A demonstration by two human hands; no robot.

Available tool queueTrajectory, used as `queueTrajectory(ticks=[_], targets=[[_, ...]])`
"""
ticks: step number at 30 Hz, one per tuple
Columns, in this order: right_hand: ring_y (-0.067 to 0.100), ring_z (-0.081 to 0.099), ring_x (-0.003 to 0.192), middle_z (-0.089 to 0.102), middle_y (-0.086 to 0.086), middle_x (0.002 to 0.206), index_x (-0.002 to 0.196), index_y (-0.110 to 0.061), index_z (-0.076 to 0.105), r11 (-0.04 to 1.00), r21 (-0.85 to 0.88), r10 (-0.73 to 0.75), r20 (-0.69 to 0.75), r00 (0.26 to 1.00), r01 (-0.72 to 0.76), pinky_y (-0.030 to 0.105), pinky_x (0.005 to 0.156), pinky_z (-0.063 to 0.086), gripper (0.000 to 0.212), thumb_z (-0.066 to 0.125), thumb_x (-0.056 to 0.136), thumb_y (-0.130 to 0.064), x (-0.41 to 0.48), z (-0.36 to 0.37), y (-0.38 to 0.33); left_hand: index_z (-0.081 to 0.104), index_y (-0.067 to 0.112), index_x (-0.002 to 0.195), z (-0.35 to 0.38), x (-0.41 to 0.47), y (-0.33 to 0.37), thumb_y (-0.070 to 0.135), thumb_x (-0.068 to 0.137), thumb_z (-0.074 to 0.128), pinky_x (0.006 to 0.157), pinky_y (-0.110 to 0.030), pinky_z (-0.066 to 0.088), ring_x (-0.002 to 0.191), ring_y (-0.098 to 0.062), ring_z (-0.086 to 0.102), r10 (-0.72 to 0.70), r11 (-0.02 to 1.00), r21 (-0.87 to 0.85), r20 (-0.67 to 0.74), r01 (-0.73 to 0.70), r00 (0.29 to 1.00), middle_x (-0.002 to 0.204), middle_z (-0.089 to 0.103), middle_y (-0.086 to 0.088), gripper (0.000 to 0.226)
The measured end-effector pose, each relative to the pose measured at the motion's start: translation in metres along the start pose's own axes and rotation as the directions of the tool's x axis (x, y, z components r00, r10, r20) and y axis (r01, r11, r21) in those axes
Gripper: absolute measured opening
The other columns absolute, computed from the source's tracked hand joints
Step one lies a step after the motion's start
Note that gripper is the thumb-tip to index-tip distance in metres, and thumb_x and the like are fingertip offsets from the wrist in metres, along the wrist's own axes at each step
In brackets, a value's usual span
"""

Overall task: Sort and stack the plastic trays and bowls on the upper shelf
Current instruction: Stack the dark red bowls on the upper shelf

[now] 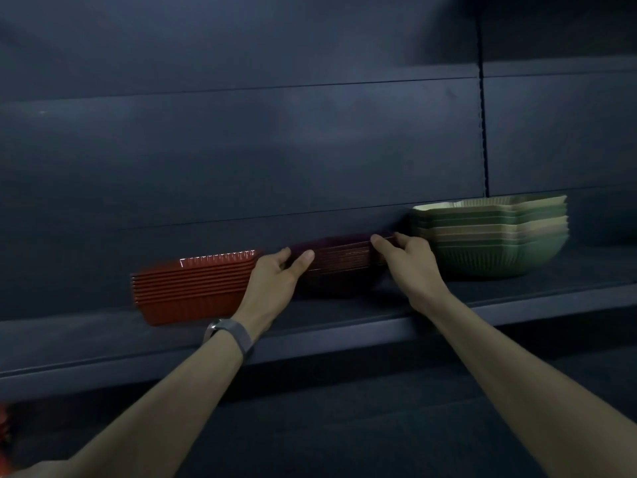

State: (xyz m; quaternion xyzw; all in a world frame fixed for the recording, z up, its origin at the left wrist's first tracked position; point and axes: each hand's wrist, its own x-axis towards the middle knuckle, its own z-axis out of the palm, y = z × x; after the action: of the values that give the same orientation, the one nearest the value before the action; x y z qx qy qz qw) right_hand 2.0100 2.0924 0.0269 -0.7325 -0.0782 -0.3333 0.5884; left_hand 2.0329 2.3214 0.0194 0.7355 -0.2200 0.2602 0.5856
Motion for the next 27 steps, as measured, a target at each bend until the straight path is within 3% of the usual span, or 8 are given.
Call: queueTrajectory(ticks=[2, 5, 9, 11, 14, 18, 23, 27], targets=[[0.017, 0.067, 0.120, 0.074, 0.000, 0.126, 0.134, -0.009, 0.068, 1.000, 0.009, 0.021, -0.007, 1.000, -0.021, 0.035, 0.109, 0.050, 0.059, 0.068, 0.093, -0.051, 0.0003, -0.0003, -0.0002, 0.038, -0.003, 0.156, -0.0001, -0.0005, -0.0006, 0.042, 0.098, 0.070, 0.126, -0.036, 0.032, 0.149, -0.018, 0.043, -0.002, 1.000, -0.016, 0.008, 0.003, 1.000, 0.161, 0.044, -0.012, 0.081], [0.016, 0.067, 0.116, 0.074, -0.006, 0.117, 0.127, -0.011, 0.070, 1.000, 0.018, 0.019, -0.009, 1.000, -0.018, 0.028, 0.099, 0.047, 0.038, 0.068, 0.099, -0.037, -0.0008, -0.0010, -0.0008, 0.039, -0.003, 0.156, -0.0012, -0.0007, -0.0021, 0.042, 0.097, 0.073, 0.126, -0.036, 0.033, 0.148, -0.017, 0.044, -0.002, 0.999, -0.046, 0.010, 0.003, 1.000, 0.160, 0.046, -0.011, 0.082], [0.022, 0.056, 0.137, 0.062, 0.002, 0.144, 0.150, -0.007, 0.054, 1.000, -0.016, 0.015, -0.007, 1.000, -0.015, 0.029, 0.112, 0.040, 0.060, 0.068, 0.099, -0.036, -0.0029, -0.0002, -0.0018, 0.040, -0.003, 0.155, -0.0018, 0.0009, -0.0041, 0.038, 0.096, 0.074, 0.122, -0.030, 0.036, 0.145, -0.017, 0.048, -0.031, 0.997, -0.065, 0.001, 0.031, 1.000, 0.155, 0.052, -0.008, 0.080], [0.023, 0.056, 0.135, 0.058, 0.008, 0.150, 0.154, -0.004, 0.049, 1.000, -0.011, 0.018, 0.001, 1.000, -0.018, 0.030, 0.114, 0.040, 0.066, 0.067, 0.100, -0.037, -0.0024, 0.0001, -0.0007, 0.044, -0.002, 0.153, -0.0006, 0.0008, -0.0046, 0.036, 0.096, 0.074, 0.119, -0.026, 0.038, 0.141, -0.016, 0.053, -0.043, 0.998, -0.037, -0.001, 0.043, 0.999, 0.147, 0.057, -0.001, 0.075], [0.022, 0.056, 0.133, 0.059, 0.006, 0.148, 0.154, -0.004, 0.049, 0.999, 0.012, 0.032, -0.006, 0.999, -0.032, 0.030, 0.112, 0.041, 0.063, 0.065, 0.102, -0.036, -0.0006, -0.0004, 0.0023, 0.044, 0.001, 0.152, 0.0009, -0.0023, -0.0015, 0.030, 0.100, 0.070, 0.107, -0.012, 0.039, 0.126, 0.003, 0.056, -0.044, 0.999, -0.005, -0.004, 0.044, 0.999, 0.135, 0.061, 0.011, 0.065], [0.020, 0.059, 0.124, 0.063, 0.007, 0.140, 0.150, -0.004, 0.054, 1.000, -0.013, 0.026, -0.030, 0.999, -0.026, 0.025, 0.103, 0.039, 0.054, 0.062, 0.105, -0.031, -0.0010, -0.0008, 0.0019, 0.039, 0.001, 0.157, 0.0002, -0.0028, -0.0013, 0.044, 0.099, 0.068, 0.123, -0.029, 0.034, 0.146, -0.016, 0.046, -0.014, 0.996, 0.083, -0.022, 0.016, 1.000, 0.159, 0.049, -0.009, 0.077], [0.024, 0.056, 0.135, 0.062, 0.010, 0.145, 0.152, -0.005, 0.053, 0.998, -0.063, 0.001, -0.035, 0.999, -0.003, 0.027, 0.110, 0.039, 0.056, 0.061, 0.105, -0.033, -0.0012, 0.0001, 0.0008, 0.040, 0.003, 0.157, -0.0007, -0.0034, -0.0010, 0.049, 0.099, 0.067, 0.124, -0.030, 0.032, 0.148, -0.019, 0.044, -0.021, 0.989, 0.149, -0.030, 0.026, 0.999, 0.160, 0.047, -0.010, 0.079], [0.024, 0.056, 0.132, 0.064, 0.008, 0.140, 0.149, -0.006, 0.056, 0.994, -0.105, -0.005, -0.038, 0.999, 0.001, 0.025, 0.103, 0.037, 0.052, 0.061, 0.105, -0.033, -0.0037, -0.0012, -0.0037, 0.043, 0.006, 0.157, -0.0017, -0.0051, 0.0019, 0.055, 0.097, 0.066, 0.126, -0.038, 0.033, 0.148, -0.021, 0.045, -0.034, 0.981, 0.191, -0.047, 0.043, 0.998, 0.158, 0.050, -0.009, 0.081]])
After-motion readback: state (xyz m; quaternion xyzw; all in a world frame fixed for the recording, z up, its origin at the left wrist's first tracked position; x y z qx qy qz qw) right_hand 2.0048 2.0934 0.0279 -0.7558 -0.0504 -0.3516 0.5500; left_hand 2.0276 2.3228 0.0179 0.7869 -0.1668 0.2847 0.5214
